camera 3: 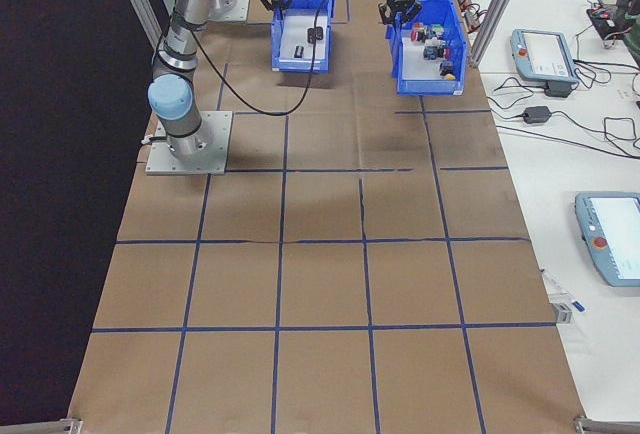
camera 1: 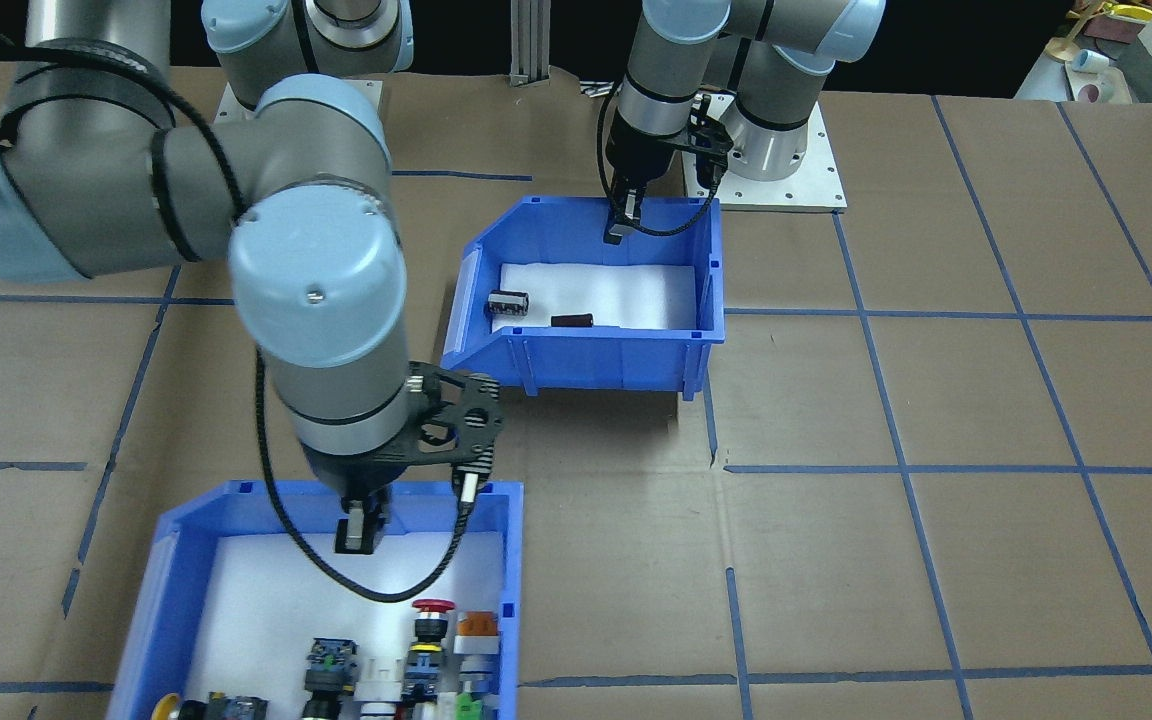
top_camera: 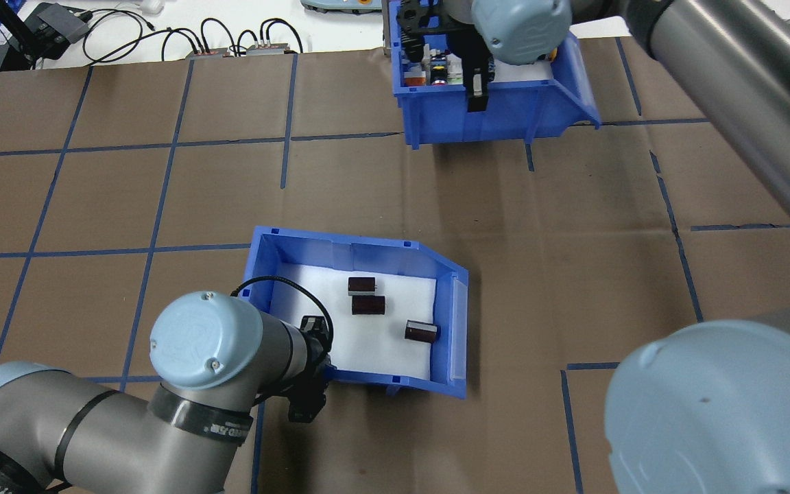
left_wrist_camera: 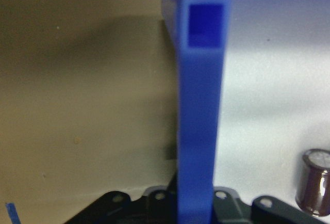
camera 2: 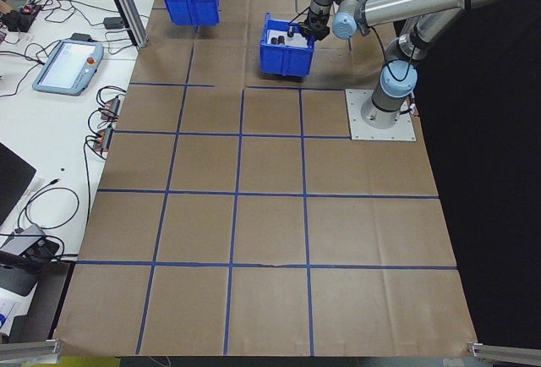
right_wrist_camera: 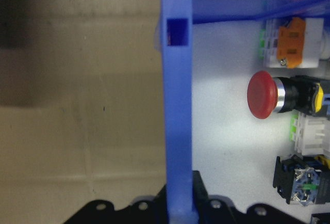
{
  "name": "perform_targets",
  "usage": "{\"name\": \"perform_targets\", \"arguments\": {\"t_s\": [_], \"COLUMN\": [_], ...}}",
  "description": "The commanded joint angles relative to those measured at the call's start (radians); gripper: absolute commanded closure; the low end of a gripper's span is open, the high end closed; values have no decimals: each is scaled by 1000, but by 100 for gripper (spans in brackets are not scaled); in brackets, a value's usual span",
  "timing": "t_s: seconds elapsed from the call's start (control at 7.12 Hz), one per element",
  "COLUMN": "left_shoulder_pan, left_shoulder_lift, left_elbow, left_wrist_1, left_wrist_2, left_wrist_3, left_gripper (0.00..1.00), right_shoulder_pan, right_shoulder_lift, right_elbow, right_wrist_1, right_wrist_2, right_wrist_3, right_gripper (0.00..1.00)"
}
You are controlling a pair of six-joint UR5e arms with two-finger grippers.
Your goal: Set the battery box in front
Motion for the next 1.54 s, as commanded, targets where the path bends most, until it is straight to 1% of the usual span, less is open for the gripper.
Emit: {"name": "perform_targets", "arguments": {"t_s": [0.0,0.14,0.28,0.42,0.56,0.7,0.84,0.98,1.12,1.4], "left_shoulder_pan": [150,196,215,225,229,221,204,183,163,117], "left_shoulder_lift": [-12,-39,-88,-162,-241,-323,-416,-482,-550,-647], "left_elbow": [104,155,196,250,323,408,504,564,600,616], "left_wrist_1": [-129,-147,-147,-144,-139,-135,-132,-126,-74,125], "left_wrist_2": [-23,-91,-122,-136,-211,-239,-244,-239,-239,-231], "left_wrist_3": [143,148,151,158,158,155,145,145,141,72], "left_gripper": [100,100,100,100,100,100,100,100,100,100], "right_shoulder_pan": [-149,-214,-276,-336,-375,-386,-406,-433,-441,-443], "right_shoulder_lift": [-85,-140,-200,-266,-340,-424,-488,-526,-532,-532], "right_elbow": [111,170,247,331,428,540,633,697,720,722], "right_wrist_1": [11,11,-5,-6,-6,-31,-67,-122,-137,-137], "right_wrist_2": [1,4,12,28,47,47,48,50,47,44], "right_wrist_3": [-152,-221,-287,-344,-382,-387,-395,-440,-456,-461], "right_gripper": [95,95,95,95,95,95,95,95,95,95]}}
